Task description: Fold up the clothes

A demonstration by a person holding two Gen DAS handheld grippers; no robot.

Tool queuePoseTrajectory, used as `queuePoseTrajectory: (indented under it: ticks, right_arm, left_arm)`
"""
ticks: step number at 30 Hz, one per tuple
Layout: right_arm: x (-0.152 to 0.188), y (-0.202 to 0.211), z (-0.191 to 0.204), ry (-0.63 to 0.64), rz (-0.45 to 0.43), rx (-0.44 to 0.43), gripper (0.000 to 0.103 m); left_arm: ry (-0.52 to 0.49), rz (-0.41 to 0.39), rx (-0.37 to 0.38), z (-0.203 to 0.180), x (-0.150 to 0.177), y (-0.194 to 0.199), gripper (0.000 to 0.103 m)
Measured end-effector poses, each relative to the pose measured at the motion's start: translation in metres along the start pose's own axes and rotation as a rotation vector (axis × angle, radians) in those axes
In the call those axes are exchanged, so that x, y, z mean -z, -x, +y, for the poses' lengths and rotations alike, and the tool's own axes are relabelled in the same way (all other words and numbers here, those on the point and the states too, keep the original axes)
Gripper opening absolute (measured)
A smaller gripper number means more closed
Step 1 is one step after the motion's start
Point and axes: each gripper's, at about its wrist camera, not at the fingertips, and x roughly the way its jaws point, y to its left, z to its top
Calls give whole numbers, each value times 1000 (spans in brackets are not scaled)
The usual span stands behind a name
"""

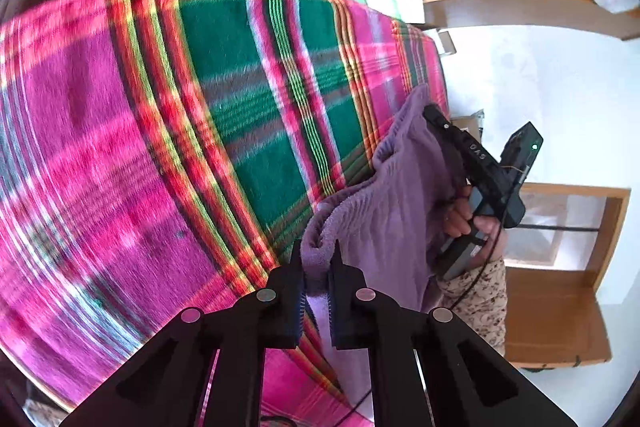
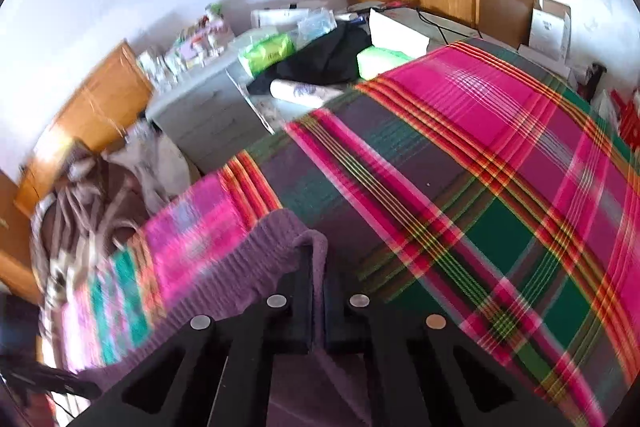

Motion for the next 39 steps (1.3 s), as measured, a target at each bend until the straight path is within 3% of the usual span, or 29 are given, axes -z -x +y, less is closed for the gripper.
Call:
queuePoseTrajectory:
  ticks: [9,14,20,26,31,39]
  right_arm:
    - [-13,-4,25,10,-41,16,3]
    - [-20,-20,35,0,-33,20,3]
    - [-23,-34,29,-46,-25,38,3]
    - [-29,-38,34,-48,-38,34,3]
    - [-28,-53,40,-9,-19,92,3]
    - [-32,-54,43,-24,-46,114,3]
  left_arm:
    - [-39,-53,46,0,-13,20,8]
    - [-4,-82,16,14,-27,29,8]
    - [-8,-77,-2,17,-41,28,8]
    - [-32,-127,-22,21,-47,46,8]
    - [-14,-108,-36,37,-43,51,8]
    - [-21,-110,-34,37,-45,58,8]
